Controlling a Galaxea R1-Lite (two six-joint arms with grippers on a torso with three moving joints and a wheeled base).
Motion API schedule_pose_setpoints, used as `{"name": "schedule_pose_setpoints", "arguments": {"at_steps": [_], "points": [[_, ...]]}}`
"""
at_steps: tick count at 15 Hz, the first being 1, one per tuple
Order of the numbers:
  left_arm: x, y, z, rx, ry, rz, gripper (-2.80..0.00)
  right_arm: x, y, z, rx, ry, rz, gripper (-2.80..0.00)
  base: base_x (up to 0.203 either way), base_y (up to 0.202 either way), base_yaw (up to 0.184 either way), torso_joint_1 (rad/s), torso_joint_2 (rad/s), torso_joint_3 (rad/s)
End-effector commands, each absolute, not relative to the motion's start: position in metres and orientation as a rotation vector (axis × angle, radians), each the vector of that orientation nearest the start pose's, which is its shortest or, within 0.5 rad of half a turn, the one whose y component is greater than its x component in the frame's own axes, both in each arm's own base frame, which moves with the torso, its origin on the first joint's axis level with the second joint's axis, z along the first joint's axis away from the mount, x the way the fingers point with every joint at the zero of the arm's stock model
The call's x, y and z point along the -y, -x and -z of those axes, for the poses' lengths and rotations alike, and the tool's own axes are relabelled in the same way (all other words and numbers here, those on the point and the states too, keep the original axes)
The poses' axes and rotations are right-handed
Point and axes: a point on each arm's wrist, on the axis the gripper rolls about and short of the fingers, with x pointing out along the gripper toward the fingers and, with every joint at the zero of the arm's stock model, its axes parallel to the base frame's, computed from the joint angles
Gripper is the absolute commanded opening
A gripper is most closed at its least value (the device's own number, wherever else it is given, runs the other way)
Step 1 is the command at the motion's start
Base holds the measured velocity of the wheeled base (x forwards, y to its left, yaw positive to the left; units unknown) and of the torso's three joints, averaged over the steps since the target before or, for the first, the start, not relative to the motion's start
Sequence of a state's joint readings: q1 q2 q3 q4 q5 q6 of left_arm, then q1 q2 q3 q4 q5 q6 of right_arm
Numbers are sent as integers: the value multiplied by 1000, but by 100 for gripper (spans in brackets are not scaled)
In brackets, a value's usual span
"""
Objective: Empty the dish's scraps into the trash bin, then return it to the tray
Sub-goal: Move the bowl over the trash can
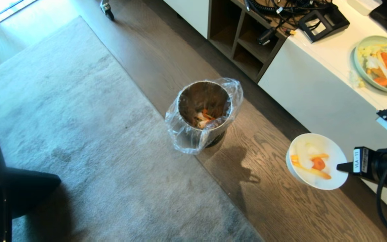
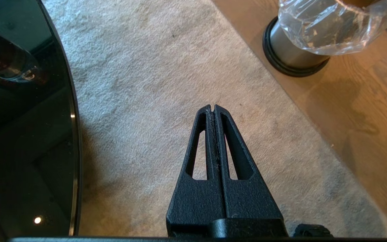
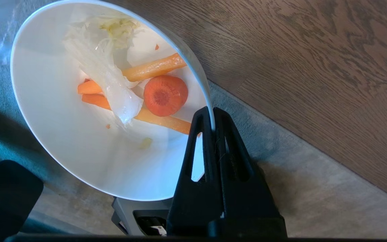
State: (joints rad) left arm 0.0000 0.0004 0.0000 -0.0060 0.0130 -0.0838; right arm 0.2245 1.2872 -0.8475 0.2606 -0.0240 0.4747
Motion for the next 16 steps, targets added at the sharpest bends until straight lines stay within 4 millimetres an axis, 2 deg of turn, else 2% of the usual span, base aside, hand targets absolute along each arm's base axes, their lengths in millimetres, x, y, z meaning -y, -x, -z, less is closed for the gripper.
{"name": "schedule_pose_setpoints", "arguments": {"at_steps": [1, 7, 16], "points": [[0, 23, -76, 7, 84, -14, -280, -41, -181, -222, -707, -372, -28, -280, 0, 0, 0, 2, 0, -193], [0, 23, -76, 5, 84, -14, -280, -42, -184, -243, -639, -383, -45, -280, 0, 0, 0, 3, 4, -197], [0, 23, -76, 6, 84, -14, -280, -41, -182, -249, -611, -385, -44, -280, 0, 0, 0, 3, 2, -189]]}}
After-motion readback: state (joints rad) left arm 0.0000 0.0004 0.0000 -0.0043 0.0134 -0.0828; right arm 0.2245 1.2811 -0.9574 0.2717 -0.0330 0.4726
